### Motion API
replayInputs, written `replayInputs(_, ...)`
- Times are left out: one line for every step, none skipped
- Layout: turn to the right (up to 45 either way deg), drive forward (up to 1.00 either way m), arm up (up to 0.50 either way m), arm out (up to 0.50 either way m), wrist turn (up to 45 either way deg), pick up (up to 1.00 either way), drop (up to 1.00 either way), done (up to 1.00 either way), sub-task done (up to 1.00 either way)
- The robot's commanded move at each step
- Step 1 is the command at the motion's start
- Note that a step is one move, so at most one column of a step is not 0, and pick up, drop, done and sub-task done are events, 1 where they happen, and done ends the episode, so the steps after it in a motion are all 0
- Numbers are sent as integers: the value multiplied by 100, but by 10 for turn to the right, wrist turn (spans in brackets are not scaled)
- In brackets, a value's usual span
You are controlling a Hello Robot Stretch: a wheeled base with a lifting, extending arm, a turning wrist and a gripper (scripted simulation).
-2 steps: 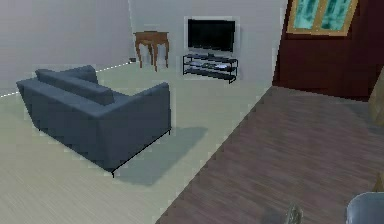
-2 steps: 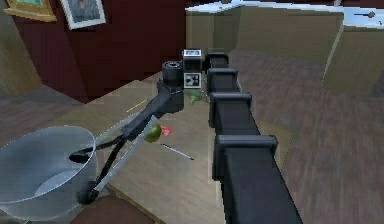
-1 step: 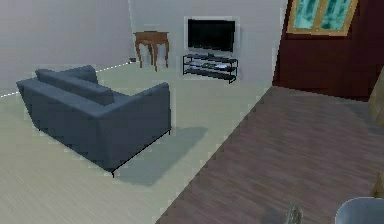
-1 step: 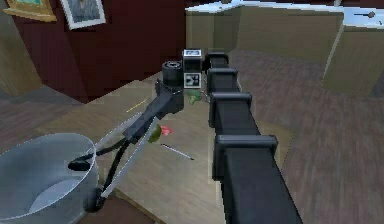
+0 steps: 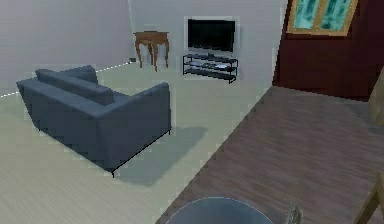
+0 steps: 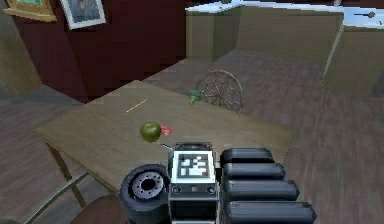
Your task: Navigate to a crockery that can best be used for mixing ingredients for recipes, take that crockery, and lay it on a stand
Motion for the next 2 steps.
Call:
replayInputs(-450,0,0,0,0,0,0,0,0)
replayInputs(-450,0,0,0,0,0,0,0,0)
